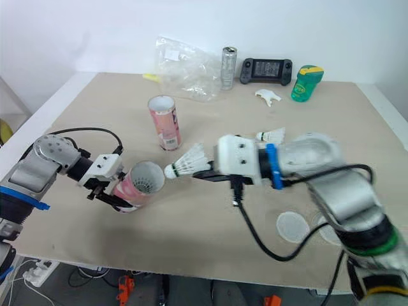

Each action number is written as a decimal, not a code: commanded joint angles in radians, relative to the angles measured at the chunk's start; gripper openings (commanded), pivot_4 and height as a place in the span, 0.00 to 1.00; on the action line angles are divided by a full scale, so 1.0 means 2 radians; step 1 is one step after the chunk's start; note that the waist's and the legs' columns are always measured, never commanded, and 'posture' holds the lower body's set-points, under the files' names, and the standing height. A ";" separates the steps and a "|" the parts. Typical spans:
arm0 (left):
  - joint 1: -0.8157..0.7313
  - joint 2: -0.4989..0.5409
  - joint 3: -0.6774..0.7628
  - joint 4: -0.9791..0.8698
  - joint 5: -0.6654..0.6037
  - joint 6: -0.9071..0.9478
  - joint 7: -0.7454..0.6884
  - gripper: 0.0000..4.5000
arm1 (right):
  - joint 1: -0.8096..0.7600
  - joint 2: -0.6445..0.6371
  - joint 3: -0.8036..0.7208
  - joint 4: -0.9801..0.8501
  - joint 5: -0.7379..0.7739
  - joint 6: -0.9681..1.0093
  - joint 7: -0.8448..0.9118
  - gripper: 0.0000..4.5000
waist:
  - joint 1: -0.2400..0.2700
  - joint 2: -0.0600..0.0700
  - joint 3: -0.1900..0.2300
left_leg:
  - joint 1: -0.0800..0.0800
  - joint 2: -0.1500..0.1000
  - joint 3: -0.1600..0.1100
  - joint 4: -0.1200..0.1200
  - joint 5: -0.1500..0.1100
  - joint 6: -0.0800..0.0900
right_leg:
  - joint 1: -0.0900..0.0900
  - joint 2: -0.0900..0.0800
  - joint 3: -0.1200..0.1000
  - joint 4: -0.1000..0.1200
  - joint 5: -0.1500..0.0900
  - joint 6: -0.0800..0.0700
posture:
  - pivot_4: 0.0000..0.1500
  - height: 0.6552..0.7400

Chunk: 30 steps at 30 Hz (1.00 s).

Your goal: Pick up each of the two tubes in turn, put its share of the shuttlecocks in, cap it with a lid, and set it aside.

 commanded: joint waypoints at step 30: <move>-0.022 0.004 -0.025 0.001 -0.013 0.020 0.001 0.54 | -0.135 0.135 0.025 0.192 -0.009 -0.019 0.114 0.44 | 0.001 0.000 0.000 | -0.001 0.001 -0.002 -0.001 0.000 0.000 | 0.000 0.001 -0.002 0.001 0.001 0.000 | 1.00 1.00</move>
